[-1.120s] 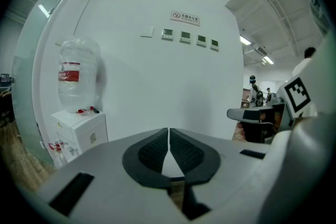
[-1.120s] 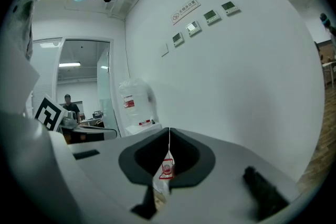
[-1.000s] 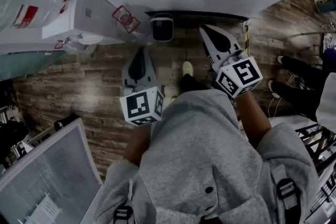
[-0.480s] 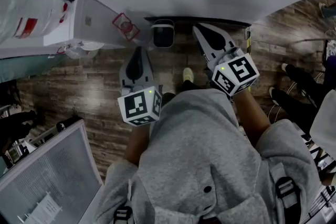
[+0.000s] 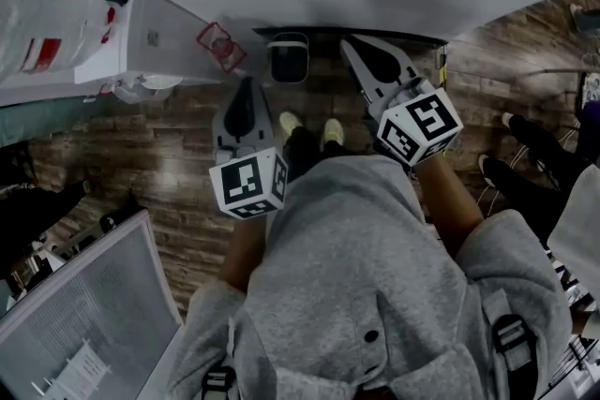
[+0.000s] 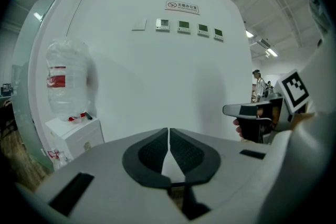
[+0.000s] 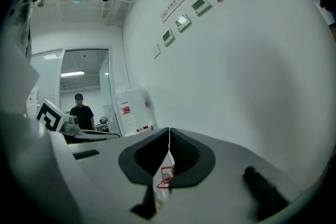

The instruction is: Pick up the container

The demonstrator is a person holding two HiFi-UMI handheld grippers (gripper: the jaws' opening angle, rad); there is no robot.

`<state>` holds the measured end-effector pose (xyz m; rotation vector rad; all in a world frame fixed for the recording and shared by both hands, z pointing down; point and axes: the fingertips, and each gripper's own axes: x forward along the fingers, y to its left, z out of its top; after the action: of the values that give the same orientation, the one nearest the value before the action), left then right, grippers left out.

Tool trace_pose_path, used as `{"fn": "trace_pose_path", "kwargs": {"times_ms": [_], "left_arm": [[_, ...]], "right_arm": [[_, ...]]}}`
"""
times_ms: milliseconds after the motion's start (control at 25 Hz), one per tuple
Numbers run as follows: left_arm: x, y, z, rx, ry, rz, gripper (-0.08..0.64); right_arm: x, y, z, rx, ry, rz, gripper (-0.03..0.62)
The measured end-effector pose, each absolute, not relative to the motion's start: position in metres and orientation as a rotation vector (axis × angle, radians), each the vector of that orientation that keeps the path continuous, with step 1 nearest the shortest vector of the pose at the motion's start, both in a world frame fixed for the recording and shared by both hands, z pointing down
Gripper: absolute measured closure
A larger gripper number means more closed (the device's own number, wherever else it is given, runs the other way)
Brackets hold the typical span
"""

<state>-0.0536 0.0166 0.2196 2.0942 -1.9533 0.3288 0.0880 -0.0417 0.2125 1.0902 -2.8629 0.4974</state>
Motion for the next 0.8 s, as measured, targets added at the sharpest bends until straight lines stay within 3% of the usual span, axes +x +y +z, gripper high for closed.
{"fn": "trace_pose_path", "kwargs": {"times_ms": [800], "left_arm": [[-0.128, -0.081, 0.245, 2.062, -1.908, 0.339, 0.535]], "right_arm": [[0.012, -0.133, 0.227, 1.049, -2.809, 0.510, 0.568]]}}
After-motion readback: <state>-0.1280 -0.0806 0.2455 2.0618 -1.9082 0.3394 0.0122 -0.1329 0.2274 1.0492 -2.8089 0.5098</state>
